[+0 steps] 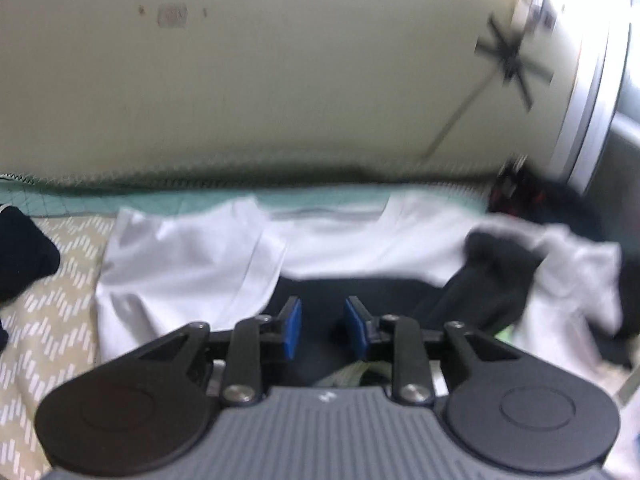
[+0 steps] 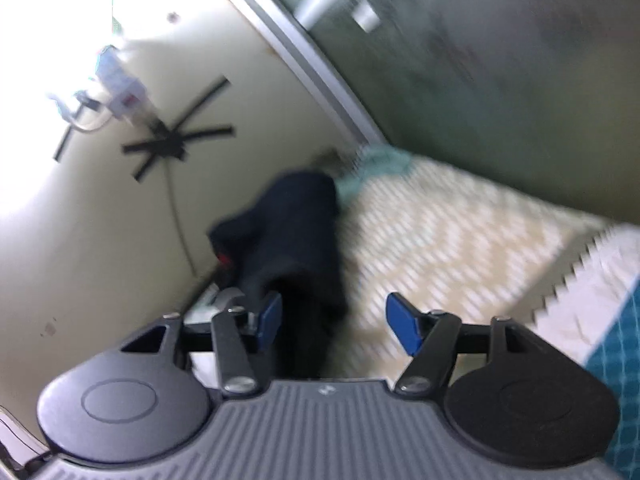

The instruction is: Fold small clothes

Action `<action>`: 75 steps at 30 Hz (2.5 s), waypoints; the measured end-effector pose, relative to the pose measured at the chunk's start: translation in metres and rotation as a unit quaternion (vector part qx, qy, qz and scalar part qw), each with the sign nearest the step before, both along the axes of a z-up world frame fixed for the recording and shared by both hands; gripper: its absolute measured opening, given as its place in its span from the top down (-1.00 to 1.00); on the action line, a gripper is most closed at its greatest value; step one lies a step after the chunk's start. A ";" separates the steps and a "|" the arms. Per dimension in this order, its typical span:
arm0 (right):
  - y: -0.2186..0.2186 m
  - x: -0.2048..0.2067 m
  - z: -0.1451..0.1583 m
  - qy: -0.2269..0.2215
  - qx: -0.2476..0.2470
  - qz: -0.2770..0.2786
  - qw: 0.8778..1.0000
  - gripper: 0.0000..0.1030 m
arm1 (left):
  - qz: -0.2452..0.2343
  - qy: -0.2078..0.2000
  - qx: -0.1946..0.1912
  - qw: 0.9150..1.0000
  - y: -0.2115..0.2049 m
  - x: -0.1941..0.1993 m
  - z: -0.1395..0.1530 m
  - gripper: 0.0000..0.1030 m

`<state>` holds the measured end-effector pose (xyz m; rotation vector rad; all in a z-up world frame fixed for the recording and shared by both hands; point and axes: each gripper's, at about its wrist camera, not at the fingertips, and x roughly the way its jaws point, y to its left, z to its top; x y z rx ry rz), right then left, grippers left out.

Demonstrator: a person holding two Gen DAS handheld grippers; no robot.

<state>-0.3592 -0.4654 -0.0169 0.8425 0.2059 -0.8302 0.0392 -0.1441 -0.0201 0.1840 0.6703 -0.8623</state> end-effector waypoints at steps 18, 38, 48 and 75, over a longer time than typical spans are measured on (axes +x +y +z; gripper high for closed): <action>0.029 0.093 0.080 -0.059 -0.143 0.113 0.981 0.96 | 0.013 0.031 -0.052 0.998 0.020 0.012 0.012 0.29; 0.089 0.254 0.050 0.106 -0.171 0.306 0.931 0.00 | 0.051 0.069 -0.118 0.989 0.059 0.048 0.022 -0.09; 0.076 0.215 -0.001 0.173 -0.158 0.246 0.941 1.00 | 0.082 0.100 -0.054 0.990 0.047 0.065 -0.002 -0.10; 0.152 0.395 0.058 -0.019 -0.011 0.557 0.830 0.82 | 0.167 0.126 -0.169 0.963 0.107 0.094 0.018 -0.21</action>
